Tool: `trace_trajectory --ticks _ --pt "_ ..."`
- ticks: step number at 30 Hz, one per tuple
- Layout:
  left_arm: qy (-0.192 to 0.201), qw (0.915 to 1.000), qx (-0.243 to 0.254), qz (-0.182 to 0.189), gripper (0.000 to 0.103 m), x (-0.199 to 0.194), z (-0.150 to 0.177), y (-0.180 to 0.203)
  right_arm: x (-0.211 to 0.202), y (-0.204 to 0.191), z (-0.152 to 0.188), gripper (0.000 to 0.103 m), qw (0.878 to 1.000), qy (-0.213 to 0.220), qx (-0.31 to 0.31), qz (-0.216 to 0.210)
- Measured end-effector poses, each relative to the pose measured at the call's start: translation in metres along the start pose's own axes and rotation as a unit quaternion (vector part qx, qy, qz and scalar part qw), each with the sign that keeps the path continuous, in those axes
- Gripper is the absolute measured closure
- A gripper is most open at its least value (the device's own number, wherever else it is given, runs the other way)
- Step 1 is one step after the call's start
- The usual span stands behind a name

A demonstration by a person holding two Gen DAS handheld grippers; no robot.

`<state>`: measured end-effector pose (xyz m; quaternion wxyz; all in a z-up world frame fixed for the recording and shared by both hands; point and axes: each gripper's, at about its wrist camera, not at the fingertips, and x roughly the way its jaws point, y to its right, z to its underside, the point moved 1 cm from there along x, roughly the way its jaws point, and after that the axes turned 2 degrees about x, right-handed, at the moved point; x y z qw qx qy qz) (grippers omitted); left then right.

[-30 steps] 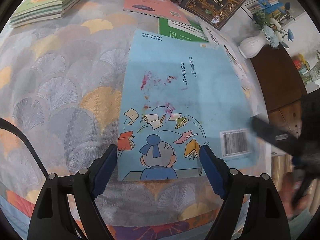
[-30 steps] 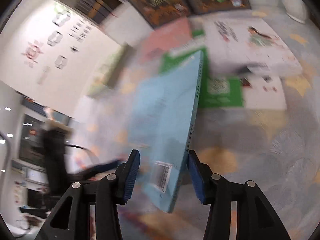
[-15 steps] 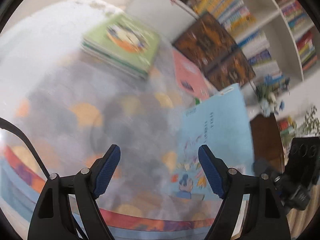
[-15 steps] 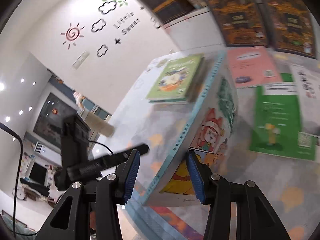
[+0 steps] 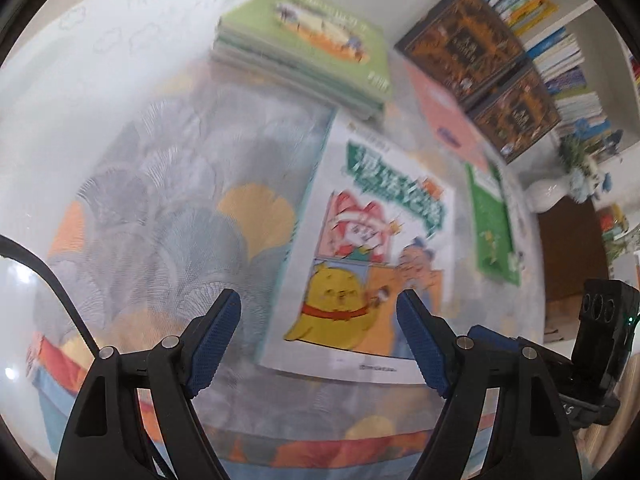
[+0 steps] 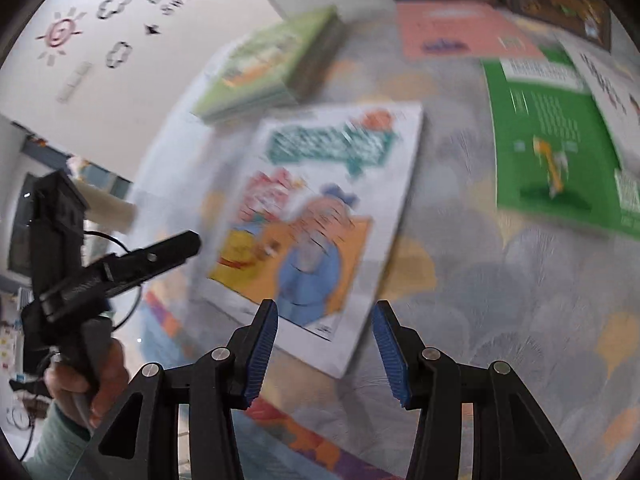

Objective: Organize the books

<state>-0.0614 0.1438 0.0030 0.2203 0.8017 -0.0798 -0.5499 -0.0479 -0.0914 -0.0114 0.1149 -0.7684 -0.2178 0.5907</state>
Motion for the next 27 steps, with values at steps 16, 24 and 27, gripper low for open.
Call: trace_trajectory --ticks 16,24,27 --pt "-0.037 0.9857 0.160 -0.039 0.042 0.019 0.008 0.028 0.027 -0.003 0.010 0.074 0.998 0.041 0.005 0.057" --pt "-0.031 0.9906 0.031 0.129 0.042 -0.009 -0.010 -0.006 0.026 0.009 0.018 0.074 0.998 0.053 0.037 0.026" --pt "-0.025 0.9882 0.024 0.149 0.041 -0.012 -0.009 -0.005 0.025 0.013 0.018 0.074 0.997 0.050 0.049 0.014"
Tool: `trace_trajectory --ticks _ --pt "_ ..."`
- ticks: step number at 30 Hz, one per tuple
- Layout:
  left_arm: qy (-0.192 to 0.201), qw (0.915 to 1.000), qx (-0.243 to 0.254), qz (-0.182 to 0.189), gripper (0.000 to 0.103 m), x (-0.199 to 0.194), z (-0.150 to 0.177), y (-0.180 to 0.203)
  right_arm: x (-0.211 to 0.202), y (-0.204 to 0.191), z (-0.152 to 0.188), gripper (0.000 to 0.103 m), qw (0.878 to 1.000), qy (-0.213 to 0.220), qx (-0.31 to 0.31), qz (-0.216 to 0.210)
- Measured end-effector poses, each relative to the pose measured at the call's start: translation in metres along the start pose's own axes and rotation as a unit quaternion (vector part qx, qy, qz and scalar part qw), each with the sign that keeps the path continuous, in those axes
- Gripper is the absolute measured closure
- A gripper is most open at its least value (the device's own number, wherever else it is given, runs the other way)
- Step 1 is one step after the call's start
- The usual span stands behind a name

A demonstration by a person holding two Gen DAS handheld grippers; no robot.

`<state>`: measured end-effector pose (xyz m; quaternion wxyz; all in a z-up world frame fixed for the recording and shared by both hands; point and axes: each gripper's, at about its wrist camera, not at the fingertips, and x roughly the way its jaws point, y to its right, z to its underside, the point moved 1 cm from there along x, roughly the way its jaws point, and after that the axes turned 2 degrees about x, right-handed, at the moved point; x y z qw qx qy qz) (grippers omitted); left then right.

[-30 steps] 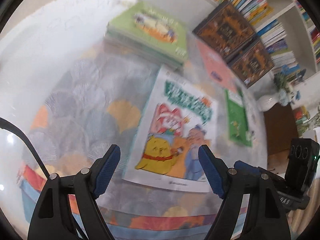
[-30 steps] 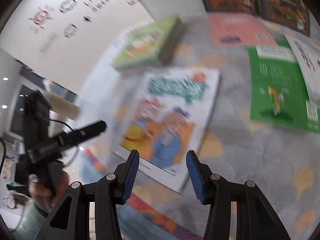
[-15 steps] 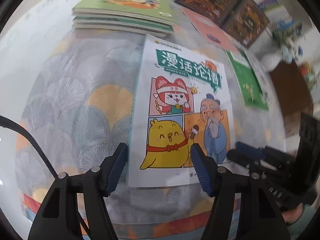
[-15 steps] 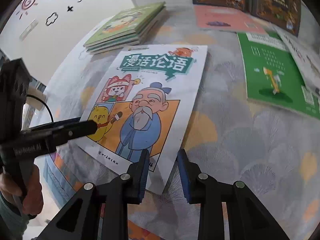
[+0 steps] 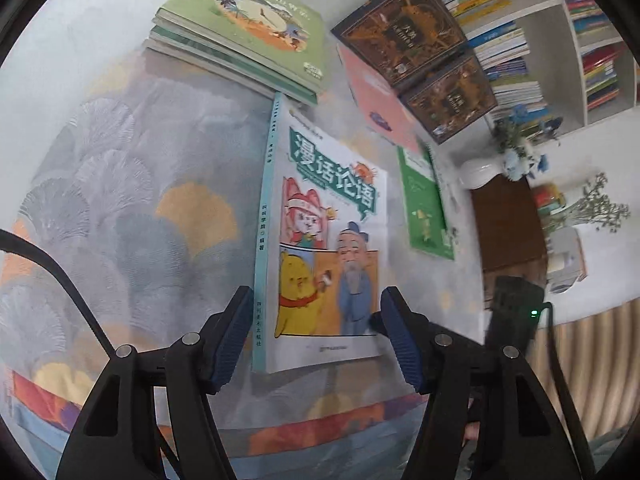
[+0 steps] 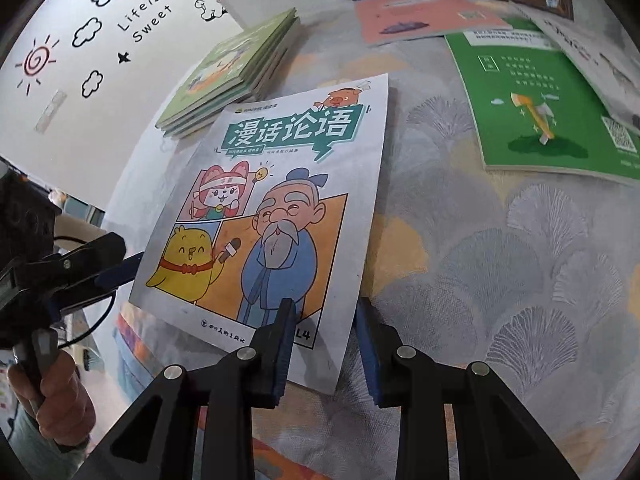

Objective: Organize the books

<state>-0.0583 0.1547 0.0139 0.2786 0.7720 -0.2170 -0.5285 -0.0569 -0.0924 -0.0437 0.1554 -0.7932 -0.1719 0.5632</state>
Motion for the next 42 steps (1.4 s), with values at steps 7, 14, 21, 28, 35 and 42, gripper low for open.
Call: trace_trajectory --ticks 7,14,21,28,35,42 --pt "-0.025 0.9987 -0.043 0.013 0.052 0.037 0.009 -0.015 0.005 -0.013 0.003 0.073 0.999 0.006 -0.023 0.023" --pt "-0.018 0.9973 -0.025 -0.066 0.084 0.045 0.005 -0.001 0.004 0.000 -0.005 0.065 0.999 -0.020 0.040 -0.025" --pt "-0.039 0.9946 -0.091 0.031 0.086 0.043 -0.003 -0.004 -0.005 0.019 0.000 0.065 0.993 -0.033 0.098 -0.059" --pt "-0.040 0.9726 -0.186 0.134 0.086 0.044 -0.017 -0.004 -0.014 0.050 0.017 0.043 0.965 -0.055 0.206 -0.149" --pt "-0.064 0.9631 -0.200 0.169 0.086 0.050 -0.021 0.004 0.004 0.068 0.002 0.052 0.919 -0.025 0.296 -0.260" --pt "-0.087 0.9775 -0.160 0.107 0.086 0.050 -0.025 0.003 -0.012 0.050 -0.021 0.077 0.954 0.012 0.216 -0.207"
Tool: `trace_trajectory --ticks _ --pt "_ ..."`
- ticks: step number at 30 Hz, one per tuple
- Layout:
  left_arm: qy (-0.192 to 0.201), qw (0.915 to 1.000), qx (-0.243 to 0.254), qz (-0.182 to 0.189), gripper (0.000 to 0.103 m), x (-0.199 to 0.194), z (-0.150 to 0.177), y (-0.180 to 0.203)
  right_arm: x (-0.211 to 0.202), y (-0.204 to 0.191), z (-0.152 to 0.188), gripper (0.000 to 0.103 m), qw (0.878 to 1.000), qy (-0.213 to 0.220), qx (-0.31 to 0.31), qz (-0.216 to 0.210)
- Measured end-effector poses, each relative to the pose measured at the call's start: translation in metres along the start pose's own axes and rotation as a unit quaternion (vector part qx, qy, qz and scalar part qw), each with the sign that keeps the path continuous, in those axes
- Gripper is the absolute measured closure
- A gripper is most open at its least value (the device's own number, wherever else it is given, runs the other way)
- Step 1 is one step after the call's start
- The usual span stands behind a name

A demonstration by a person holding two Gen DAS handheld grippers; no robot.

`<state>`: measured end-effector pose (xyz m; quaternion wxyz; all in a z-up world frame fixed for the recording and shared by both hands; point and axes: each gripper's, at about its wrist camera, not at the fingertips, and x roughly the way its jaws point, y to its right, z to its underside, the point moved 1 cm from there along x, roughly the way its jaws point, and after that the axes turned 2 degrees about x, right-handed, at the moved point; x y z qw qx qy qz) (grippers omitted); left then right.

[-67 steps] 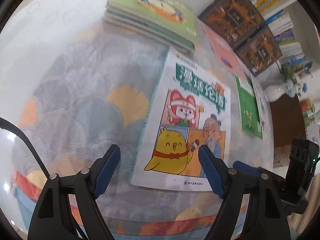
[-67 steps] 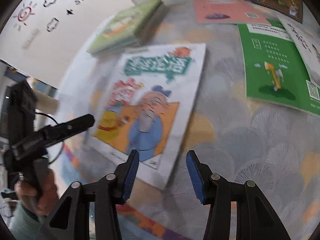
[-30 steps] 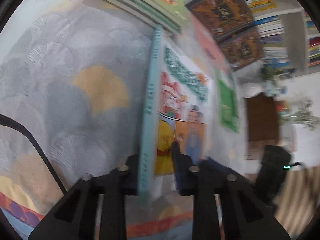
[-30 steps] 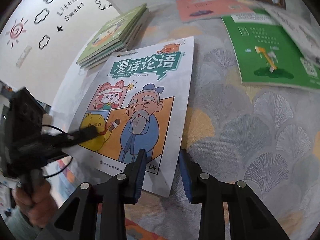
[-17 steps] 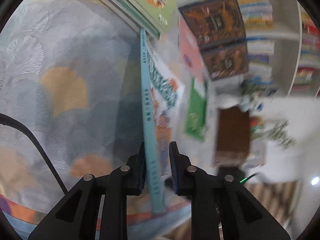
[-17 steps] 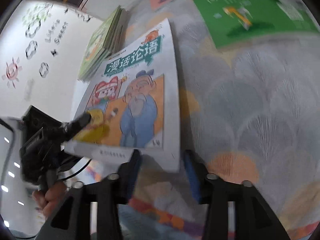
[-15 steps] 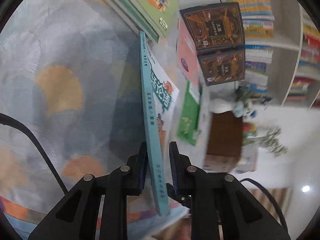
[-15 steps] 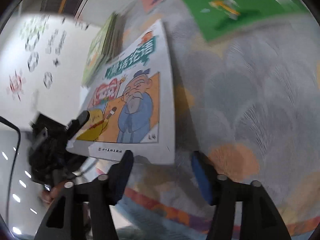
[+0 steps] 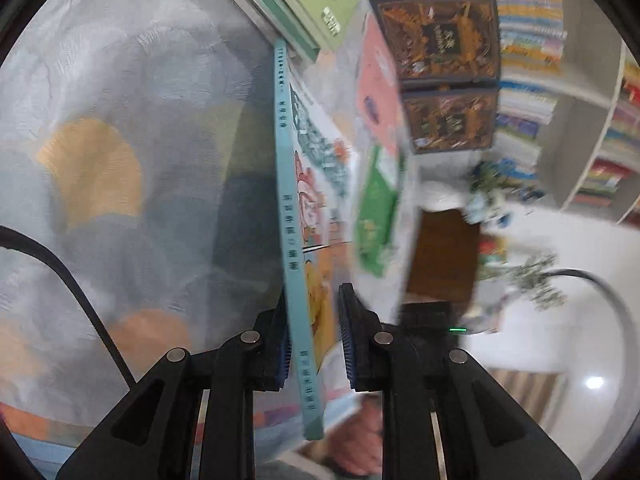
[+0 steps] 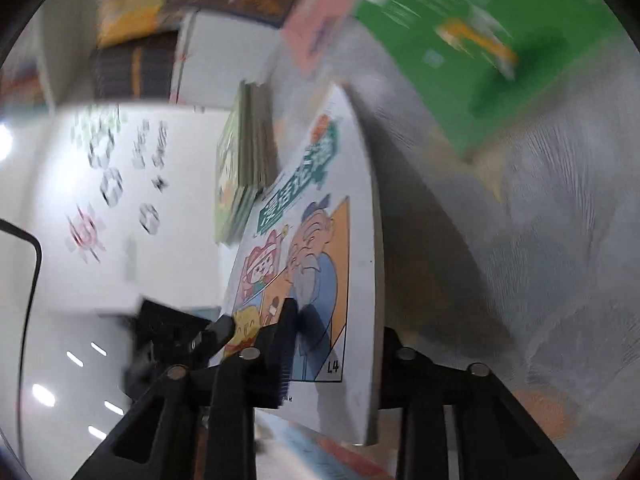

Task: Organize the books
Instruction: 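Carry the comic book with both grippers toward the white table, then lower the comic book onto the stack and open both grippers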

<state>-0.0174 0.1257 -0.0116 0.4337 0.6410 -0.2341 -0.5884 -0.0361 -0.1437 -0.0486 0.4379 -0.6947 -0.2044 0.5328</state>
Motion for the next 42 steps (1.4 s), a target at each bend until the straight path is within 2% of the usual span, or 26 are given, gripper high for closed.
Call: trace_trajectory --ticks 2,3,5,8,10,13,18,23,27,31,36,42 --pt "0.004 0.9969 0.052 -0.059 0.087 0.002 0.003 0.012 0.000 -0.023 0.003 0.079 0.997 0.002 -0.068 0.046" --pt "0.010 0.9900 0.097 -0.102 0.086 0.003 0.007 0.023 0.000 -0.030 0.006 0.081 0.994 0.003 -0.090 0.061" --pt "0.017 0.9775 0.156 -0.141 0.086 0.003 0.017 0.038 -0.001 -0.050 0.017 0.082 0.982 0.008 -0.153 0.108" --pt "0.021 0.9584 0.223 -0.177 0.086 0.006 0.033 0.058 -0.003 -0.070 0.043 0.082 0.953 0.021 -0.246 0.176" --pt "0.022 0.9512 0.249 -0.181 0.086 0.006 0.043 0.066 -0.005 -0.077 0.053 0.082 0.941 0.024 -0.276 0.196" --pt "0.018 0.9532 0.259 -0.154 0.086 0.005 0.052 0.072 -0.019 -0.077 0.061 0.082 0.932 0.029 -0.294 0.208" --pt "0.016 0.9471 0.295 -0.126 0.085 0.005 0.062 0.099 -0.053 -0.084 0.063 0.082 0.920 0.051 -0.317 0.225" --pt "0.056 0.9477 0.298 -0.100 0.085 -0.017 0.041 0.116 -0.057 -0.118 0.045 0.081 0.916 0.085 -0.330 0.212" --pt "0.104 0.9462 0.289 -0.102 0.085 -0.043 0.004 0.114 -0.030 -0.148 0.020 0.080 0.913 0.093 -0.349 0.189" --pt "0.139 0.9448 0.272 -0.118 0.085 -0.065 -0.033 0.095 0.013 -0.175 0.000 0.078 0.900 0.093 -0.379 0.193" --pt "0.156 0.9506 0.238 -0.124 0.085 -0.082 -0.088 0.059 0.078 -0.193 -0.034 0.078 0.906 0.069 -0.375 0.185" --pt "0.167 0.9530 0.218 -0.126 0.086 -0.087 -0.138 0.034 0.125 -0.205 -0.062 0.077 0.899 0.065 -0.381 0.204"
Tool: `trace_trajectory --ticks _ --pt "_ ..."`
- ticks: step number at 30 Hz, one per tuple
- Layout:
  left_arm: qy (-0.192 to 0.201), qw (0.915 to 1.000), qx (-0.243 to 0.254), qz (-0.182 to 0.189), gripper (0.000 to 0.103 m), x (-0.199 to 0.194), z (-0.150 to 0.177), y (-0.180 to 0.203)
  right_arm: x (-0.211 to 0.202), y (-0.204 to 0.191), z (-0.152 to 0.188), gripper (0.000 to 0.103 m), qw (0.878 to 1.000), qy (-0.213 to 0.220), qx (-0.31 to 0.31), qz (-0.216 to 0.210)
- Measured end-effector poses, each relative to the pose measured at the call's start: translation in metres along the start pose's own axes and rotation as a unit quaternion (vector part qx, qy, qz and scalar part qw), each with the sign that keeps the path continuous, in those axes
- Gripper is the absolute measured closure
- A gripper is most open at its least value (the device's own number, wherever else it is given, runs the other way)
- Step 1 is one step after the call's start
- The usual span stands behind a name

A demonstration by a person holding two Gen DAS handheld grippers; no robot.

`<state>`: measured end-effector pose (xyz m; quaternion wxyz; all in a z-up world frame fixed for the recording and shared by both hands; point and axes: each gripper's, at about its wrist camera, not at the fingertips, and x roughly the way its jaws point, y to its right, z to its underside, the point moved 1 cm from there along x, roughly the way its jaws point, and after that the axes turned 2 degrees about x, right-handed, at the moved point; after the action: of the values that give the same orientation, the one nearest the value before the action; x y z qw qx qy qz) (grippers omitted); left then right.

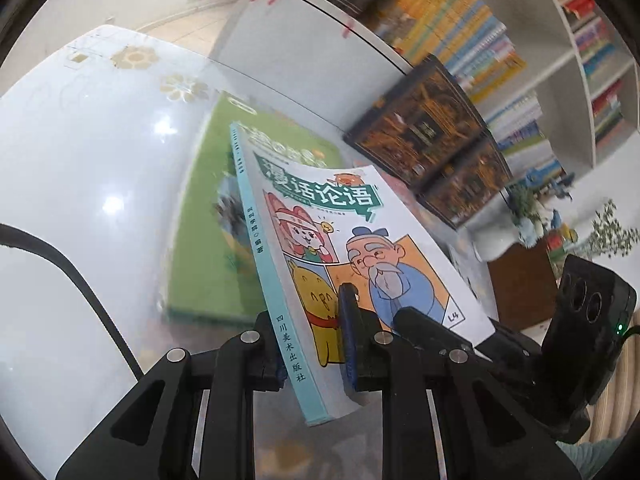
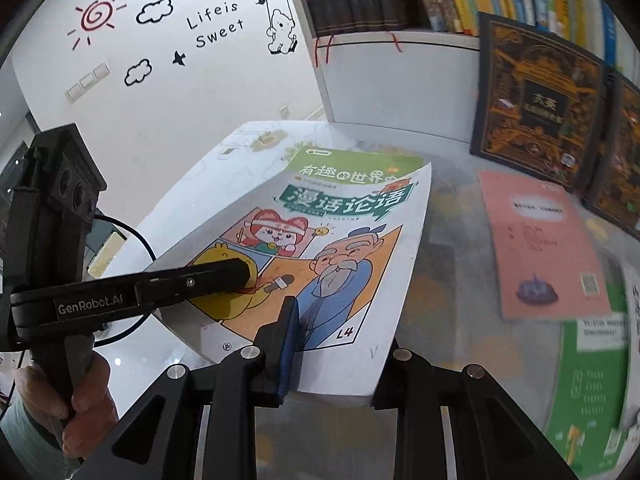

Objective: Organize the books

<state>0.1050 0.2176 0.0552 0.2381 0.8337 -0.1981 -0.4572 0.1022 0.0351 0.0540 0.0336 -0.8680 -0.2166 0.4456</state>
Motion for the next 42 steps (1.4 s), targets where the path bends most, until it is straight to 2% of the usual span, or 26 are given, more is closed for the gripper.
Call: trace_trajectory --ticks 9,13,19,24,25,26,31,33,35,39,42 --pt "-0.003 0.9997 -0.014 -0.018 0.085 0.023 -0.027 -0.034 0.047 0.002 -0.025 0.076 0.999 -0.027 0.038 -0.002" --pt "0.005 0.9991 -0.038 -0.017 0.085 0.022 -0.033 -0.051 0.055 0.002 -0.028 0.075 0.998 -0.028 0.051 0.009" --pt "0.022 0.9976 -0.052 -0.040 0.082 0.011 -0.035 -0.063 0.068 0.001 -0.029 0.074 0.997 -0.042 0.060 0.017" --pt "0.033 0.9956 -0.049 -0.072 0.079 -0.008 -0.022 -0.060 0.063 0.014 -0.026 0.059 0.995 -0.058 0.084 0.005" --pt "0.032 0.9953 -0.048 -0.078 0.076 -0.011 -0.019 -0.059 0.058 0.017 -0.022 0.058 0.994 -0.065 0.085 0.006" --pt "0.030 0.9947 -0.048 -0.086 0.069 -0.013 -0.014 -0.058 0.053 0.020 -0.019 0.058 0.994 -0.069 0.087 0.005" --pt "0.009 0.9938 -0.050 -0.099 0.065 -0.023 0.020 -0.039 0.010 0.047 0.024 0.056 0.988 -0.078 0.130 -0.010" --pt "0.002 0.9942 -0.046 -0.097 0.051 -0.024 0.036 -0.025 -0.007 0.058 0.043 0.056 0.986 -0.078 0.145 -0.009" --pt "-0.006 0.9946 -0.040 -0.095 0.043 -0.024 0.049 -0.010 -0.031 0.076 0.071 0.049 0.983 -0.078 0.165 0.000" --pt "-0.025 0.9949 -0.015 -0.096 0.042 -0.021 0.074 0.032 -0.065 0.114 0.115 0.049 0.973 -0.087 0.212 0.012" --pt "-0.030 0.9942 0.012 -0.103 0.041 -0.017 0.092 0.069 -0.091 0.153 0.148 0.049 0.961 -0.094 0.261 0.014"
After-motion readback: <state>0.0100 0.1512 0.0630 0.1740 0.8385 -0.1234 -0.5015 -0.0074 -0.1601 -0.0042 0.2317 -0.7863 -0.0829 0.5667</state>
